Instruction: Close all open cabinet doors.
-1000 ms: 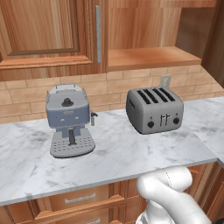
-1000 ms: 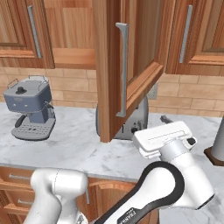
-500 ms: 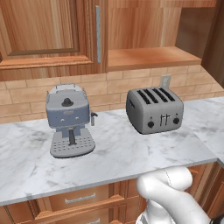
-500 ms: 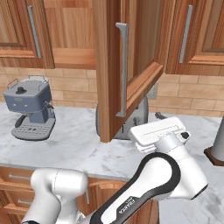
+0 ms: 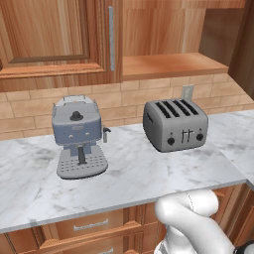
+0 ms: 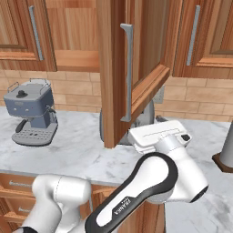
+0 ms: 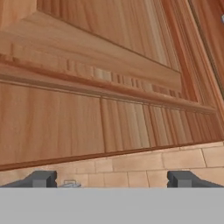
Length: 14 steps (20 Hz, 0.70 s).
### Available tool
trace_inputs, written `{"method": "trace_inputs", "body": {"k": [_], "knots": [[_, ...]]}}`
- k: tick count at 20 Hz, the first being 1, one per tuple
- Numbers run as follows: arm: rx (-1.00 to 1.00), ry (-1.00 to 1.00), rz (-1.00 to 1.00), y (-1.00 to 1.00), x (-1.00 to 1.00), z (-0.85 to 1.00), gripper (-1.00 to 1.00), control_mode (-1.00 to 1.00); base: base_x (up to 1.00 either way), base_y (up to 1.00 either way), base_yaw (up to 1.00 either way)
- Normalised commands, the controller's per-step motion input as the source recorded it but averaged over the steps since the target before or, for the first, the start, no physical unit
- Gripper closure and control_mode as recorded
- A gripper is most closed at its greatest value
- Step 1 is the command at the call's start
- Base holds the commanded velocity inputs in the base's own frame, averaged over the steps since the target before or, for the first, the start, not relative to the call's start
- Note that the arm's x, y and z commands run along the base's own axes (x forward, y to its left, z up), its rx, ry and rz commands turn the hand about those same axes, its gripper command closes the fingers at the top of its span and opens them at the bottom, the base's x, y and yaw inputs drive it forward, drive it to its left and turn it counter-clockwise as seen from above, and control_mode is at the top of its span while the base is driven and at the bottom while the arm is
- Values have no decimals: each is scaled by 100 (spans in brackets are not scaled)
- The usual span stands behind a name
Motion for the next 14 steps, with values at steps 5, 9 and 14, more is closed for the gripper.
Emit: {"method": "trace_inputs", "body": {"k": [5,9,14], "knots": [[4,0,0,-53,7,6,-100,-100,0,0,0],[1,0,4,-21,-8,12,-100,-100,0,0,0],[0,0,6,0,-13,2,-100,-100,0,0,0]]}}
